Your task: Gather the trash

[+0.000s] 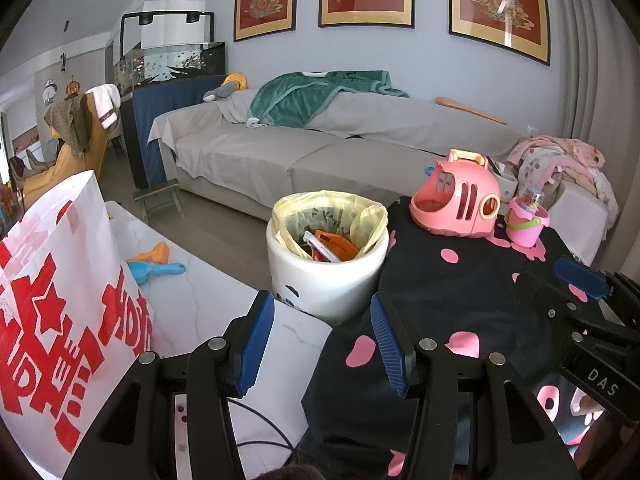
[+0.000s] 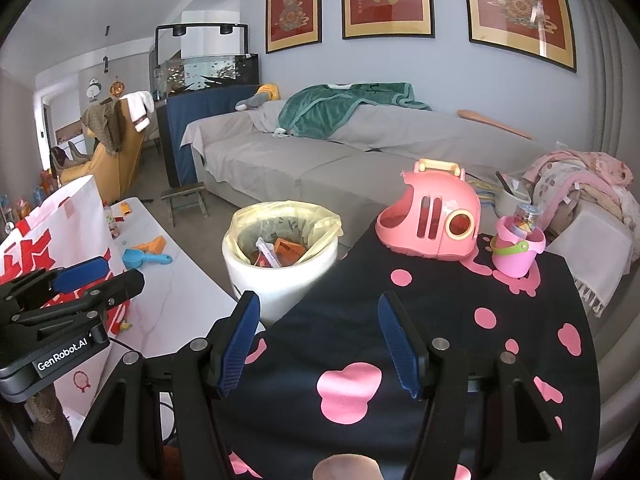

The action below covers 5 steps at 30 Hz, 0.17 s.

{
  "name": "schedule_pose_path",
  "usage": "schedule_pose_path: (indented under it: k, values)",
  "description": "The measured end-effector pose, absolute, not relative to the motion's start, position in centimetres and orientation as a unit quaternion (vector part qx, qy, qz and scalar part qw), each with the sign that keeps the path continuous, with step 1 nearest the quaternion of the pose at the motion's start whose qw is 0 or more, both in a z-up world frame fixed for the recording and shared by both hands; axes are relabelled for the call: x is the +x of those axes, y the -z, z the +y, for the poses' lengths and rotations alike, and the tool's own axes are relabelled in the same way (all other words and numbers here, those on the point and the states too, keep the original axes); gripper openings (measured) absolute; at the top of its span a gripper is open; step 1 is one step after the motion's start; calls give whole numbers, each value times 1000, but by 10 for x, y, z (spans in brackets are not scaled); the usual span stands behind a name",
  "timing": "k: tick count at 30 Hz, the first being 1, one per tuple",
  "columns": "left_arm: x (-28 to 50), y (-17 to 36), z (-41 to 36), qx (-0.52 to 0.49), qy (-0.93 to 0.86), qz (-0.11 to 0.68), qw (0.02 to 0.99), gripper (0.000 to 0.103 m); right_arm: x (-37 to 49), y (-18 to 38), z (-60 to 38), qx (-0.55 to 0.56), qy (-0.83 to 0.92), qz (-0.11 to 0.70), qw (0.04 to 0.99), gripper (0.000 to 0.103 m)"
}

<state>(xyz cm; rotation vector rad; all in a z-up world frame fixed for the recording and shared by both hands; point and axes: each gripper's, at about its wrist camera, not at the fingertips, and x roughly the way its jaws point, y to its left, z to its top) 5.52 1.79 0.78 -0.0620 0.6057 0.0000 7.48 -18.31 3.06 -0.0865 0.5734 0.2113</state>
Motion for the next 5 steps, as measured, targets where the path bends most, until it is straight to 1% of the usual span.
schedule_pose_path:
  k: [5]
  values:
    - [56, -8, 18, -30, 1, 299, 954, 52, 75, -30, -185, -43, -104, 284, 952, 59]
